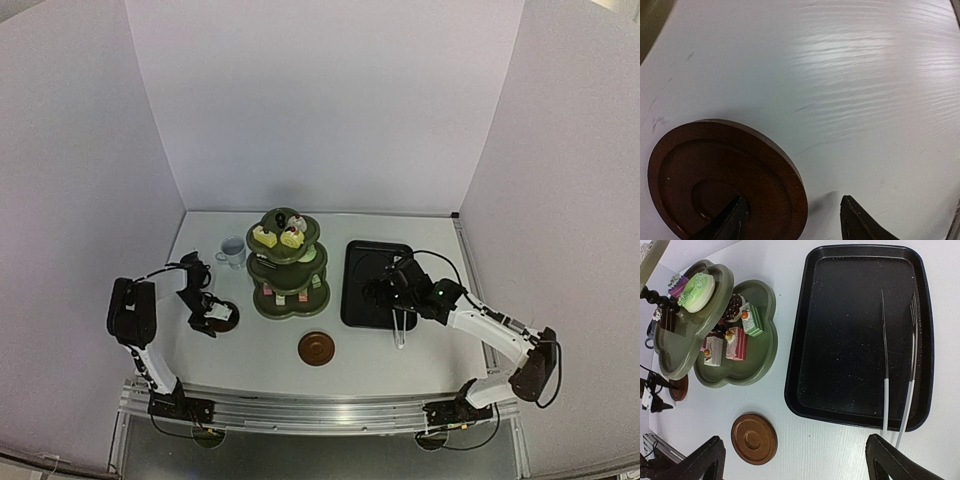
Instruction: Serve the afternoon tea
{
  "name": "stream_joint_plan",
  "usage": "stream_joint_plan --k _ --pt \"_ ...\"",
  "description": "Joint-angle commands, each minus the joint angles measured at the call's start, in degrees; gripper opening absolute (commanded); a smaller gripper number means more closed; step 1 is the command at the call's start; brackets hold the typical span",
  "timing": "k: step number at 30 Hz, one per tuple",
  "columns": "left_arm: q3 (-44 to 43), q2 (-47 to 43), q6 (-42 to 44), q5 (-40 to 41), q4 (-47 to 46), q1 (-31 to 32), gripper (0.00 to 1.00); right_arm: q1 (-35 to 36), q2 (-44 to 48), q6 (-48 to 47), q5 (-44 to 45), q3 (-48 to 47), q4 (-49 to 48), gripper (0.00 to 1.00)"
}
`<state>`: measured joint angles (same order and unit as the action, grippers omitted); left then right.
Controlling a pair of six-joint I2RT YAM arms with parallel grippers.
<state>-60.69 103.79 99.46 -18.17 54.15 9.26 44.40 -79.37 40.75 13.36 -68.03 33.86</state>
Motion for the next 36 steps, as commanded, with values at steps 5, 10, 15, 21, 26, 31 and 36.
stream_joint_plan --k 5,10,15,21,26,31,36 --pt "11.03 -6.27 0.12 -1.99 3.14 13.33 0.64 0.65 3.83 0.31 2.13 -0.03 -0.55 0.95" --pt "9.22 -5.25 -4.3 -1.89 -1.08 18.9 0.66 0.86 5.34 1.14 2.63 1.17 -0.55 0.95" --pt "7.93 -2.98 -5.44 -0.31 -6.34 22.15 0.68 1.38 6.75 1.64 3.38 2.04 -0.55 0.95" --pt "3.27 0.73 -7.44 -0.08 -7.97 23.09 0.69 1.8 8.41 2.44 4.33 3.21 -0.56 0.95" --pt "2.68 1.08 -5.96 -0.37 -8.4 23.61 0.7 2.0 8.79 2.69 4.7 3.6 -0.55 0.95" --pt "2.37 1.89 -5.64 -0.84 -9.25 24.97 0.7 2.11 8.36 2.68 4.87 3.56 -0.56 0.95" --pt "2.18 2.33 -6.07 -2.36 -9.19 27.38 0.7 2.16 7.67 2.23 4.64 2.87 -0.55 0.95"
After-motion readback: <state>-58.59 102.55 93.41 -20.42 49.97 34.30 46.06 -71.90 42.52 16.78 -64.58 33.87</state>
